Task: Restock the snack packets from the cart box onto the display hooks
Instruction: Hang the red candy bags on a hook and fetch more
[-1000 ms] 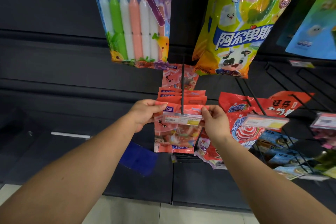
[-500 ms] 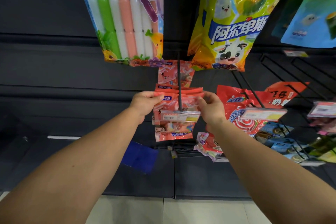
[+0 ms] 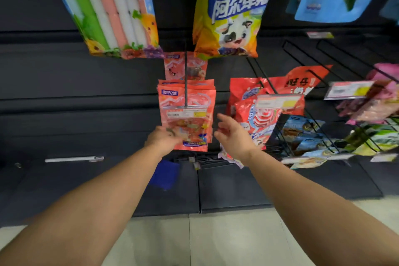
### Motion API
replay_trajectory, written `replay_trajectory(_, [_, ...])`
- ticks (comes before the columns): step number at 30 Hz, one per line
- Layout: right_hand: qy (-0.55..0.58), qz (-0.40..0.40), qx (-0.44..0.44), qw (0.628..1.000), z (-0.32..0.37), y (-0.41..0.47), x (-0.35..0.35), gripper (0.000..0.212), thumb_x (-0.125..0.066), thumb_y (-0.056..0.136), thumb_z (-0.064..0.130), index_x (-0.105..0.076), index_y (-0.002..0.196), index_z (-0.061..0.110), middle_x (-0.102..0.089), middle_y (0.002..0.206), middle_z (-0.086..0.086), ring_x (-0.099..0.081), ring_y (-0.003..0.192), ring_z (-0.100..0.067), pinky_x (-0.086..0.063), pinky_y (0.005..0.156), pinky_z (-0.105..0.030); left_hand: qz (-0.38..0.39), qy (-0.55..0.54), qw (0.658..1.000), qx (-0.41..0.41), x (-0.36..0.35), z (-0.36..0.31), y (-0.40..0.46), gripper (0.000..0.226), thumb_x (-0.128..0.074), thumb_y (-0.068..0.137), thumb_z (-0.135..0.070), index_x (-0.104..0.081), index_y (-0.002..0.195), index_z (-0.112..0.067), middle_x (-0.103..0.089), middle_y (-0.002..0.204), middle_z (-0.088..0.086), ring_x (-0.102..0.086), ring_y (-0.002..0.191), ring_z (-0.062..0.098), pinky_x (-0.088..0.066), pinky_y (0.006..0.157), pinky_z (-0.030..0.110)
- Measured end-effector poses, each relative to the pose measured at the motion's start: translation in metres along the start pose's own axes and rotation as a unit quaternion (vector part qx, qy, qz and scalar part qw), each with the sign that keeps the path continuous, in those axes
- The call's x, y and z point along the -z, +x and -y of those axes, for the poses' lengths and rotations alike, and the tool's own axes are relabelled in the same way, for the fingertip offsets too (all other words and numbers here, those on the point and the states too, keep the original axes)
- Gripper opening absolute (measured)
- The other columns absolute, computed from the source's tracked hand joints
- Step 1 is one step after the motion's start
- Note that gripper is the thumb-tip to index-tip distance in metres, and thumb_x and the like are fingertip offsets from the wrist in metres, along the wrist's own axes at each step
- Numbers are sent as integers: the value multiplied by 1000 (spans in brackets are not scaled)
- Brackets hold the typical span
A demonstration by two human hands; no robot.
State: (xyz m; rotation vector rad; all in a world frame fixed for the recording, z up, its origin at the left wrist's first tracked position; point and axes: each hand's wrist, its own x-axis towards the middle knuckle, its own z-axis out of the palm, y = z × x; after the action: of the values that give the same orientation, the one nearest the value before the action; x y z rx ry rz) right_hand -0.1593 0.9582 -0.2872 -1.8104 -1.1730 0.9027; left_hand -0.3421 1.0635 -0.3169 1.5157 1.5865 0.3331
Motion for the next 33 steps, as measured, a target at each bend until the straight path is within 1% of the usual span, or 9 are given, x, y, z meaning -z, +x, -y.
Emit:
replay_trajectory(3, [-24,-14,-29,999,-29,-27,31,44,-61,92,10,-52,135,12,-60,121,-1,-58,109,-15,-43,94,-20,105,130,986,-22,-36,-10,-25,49,-76,83,-30,-64,124,-5,-64,120,7,-61,113,27,-50,97,33])
replay_trajectory(6, [-53,-21,-66,996,-65,-65,88,42,-62,93,18,-54,134,15,-59,125,3,-57,107,-14,-42,85,-20,129,174,972,-89,-96,-48,-67,60,-80,79,-33,-60,130,-8,-60,132,9,-57,120,25,-45,100,28])
replay_trajectory(10, [-140,-67,-116,981,-132,-136,195,49,-64,90,28,-50,137,21,-60,129,-2,-58,116,-23,-43,89,-24,183,223,935,-204,-214,-118,-139,52,-77,82,-31,-58,128,-15,-64,119,3,-64,100,22,-50,71,17])
replay_trajectory(13, [-187,-124,-153,962,-180,-198,282,52,-67,86,33,-52,135,26,-63,125,-5,-65,102,-23,-48,86,-28,195,332,875,-293,-311,-171,-199,63,-73,80,-47,-53,136,-27,-56,133,6,-55,120,31,-49,94,36])
replay_trajectory(15, [-211,-160,-171,949,-202,-234,334,53,-68,86,33,-51,136,26,-57,131,-6,-61,109,-22,-46,91,-29,202,381,831,-351,-366,-202,-236,64,-69,83,-52,-49,139,-28,-49,141,7,-46,129,32,-44,100,38])
replay_trajectory(18, [-224,-203,-194,933,-229,-275,400,56,-68,86,32,-49,139,25,-53,136,-6,-53,121,-22,-41,100,-30,218,395,790,-416,-432,-245,-281,69,-67,84,-53,-43,144,-31,-45,147,5,-40,136,30,-38,104,38])
replay_trajectory(22, [-202,-265,-231,914,-274,-317,463,57,-66,87,32,-47,140,25,-50,141,-4,-48,128,-22,-38,103,-30,255,399,750,-462,-518,-295,-317,69,-68,84,-51,-42,145,-32,-43,147,4,-40,134,31,-39,105,42])
replay_trajectory(28, [-185,-314,-291,885,-334,-339,552,58,-63,90,35,-40,143,26,-45,144,-2,-43,132,-20,-35,105,-29,300,405,695,-512,-641,-354,-341,75,-67,85,-50,-34,149,-29,-41,149,6,-36,138,32,-37,110,43])
replay_trajectory(33, [-165,-371,-342,847,-369,-330,652,58,-65,88,33,-44,141,26,-48,142,-4,-47,128,-22,-37,102,-29,330,406,648,-553,-739,-442,-339,77,-66,85,-48,-30,151,-30,-39,152,5,-36,139,30,-39,108,43])
